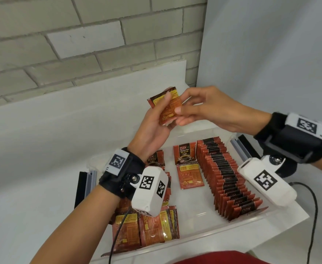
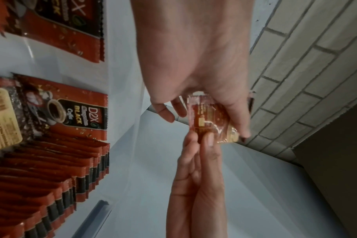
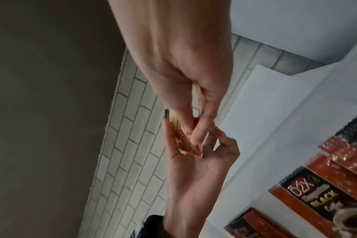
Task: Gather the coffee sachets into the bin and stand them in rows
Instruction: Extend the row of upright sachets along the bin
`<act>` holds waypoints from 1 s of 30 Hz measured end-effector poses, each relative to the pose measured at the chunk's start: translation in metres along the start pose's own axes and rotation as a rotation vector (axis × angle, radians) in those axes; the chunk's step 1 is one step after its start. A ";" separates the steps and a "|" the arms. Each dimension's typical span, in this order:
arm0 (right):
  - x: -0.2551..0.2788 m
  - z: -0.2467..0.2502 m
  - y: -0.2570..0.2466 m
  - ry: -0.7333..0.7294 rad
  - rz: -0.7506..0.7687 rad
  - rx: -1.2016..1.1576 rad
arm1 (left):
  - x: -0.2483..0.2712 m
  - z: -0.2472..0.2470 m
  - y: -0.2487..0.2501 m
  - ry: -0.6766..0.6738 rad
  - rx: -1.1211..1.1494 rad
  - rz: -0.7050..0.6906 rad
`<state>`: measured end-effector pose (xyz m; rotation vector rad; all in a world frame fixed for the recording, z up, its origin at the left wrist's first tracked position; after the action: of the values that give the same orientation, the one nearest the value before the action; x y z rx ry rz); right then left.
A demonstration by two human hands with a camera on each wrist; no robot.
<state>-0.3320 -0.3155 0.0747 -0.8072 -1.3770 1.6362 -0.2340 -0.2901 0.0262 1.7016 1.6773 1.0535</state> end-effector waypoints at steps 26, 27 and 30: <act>0.006 0.049 -0.020 0.147 0.038 0.115 | 0.010 -0.008 0.016 0.046 -0.244 -0.088; 0.006 0.049 -0.020 0.131 0.005 0.085 | 0.013 -0.009 0.017 0.041 -0.275 -0.094; 0.006 0.050 -0.017 0.081 -0.082 0.094 | 0.021 -0.008 0.019 0.033 -0.343 -0.098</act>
<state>-0.3753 -0.3316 0.1012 -0.7444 -1.2511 1.5759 -0.2312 -0.2729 0.0501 1.3762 1.4819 1.2453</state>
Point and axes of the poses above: each hand's wrist, its own x-axis away from the middle knuckle, its own z-axis out of the back of the hand, y = z × x, the point moved 8 cm from there along -x, towards the middle knuckle, and after that the axes turned 10 degrees about y, right-handed, at the moved point
